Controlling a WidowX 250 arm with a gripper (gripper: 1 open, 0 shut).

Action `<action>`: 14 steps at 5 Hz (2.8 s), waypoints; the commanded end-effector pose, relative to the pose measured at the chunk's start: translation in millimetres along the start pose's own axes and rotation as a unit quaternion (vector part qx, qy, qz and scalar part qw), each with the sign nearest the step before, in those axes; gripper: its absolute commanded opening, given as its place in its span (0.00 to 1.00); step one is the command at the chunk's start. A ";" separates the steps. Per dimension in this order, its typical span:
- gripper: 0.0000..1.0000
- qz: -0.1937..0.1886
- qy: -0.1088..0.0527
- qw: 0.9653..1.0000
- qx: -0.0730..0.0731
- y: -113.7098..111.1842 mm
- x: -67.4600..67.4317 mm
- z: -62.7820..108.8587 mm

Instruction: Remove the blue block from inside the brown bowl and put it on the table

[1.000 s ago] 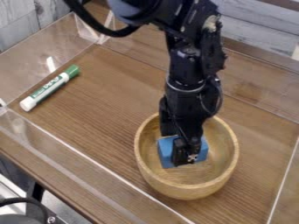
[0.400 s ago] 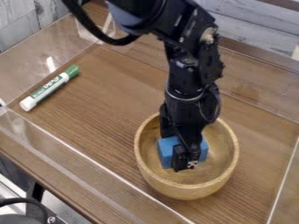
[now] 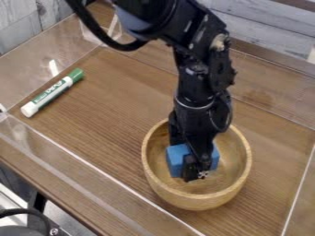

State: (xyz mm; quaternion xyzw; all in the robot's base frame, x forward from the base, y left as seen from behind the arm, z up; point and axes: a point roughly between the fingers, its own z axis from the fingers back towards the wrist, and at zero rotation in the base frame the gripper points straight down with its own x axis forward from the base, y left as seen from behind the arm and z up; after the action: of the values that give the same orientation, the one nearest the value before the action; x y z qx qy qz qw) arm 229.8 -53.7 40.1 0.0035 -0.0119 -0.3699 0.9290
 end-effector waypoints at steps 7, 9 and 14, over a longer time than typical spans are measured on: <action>0.00 0.015 0.011 1.000 -0.004 2.8 -6.1 31.9; 0.00 0.023 0.015 1.000 -0.008 3.9 -11.8 39.9; 0.00 0.028 0.020 0.999 0.001 24.6 -40.5 58.4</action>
State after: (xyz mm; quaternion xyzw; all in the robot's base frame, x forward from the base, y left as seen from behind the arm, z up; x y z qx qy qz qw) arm 205.8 -8.2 84.8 0.0011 0.0347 -0.3420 0.9391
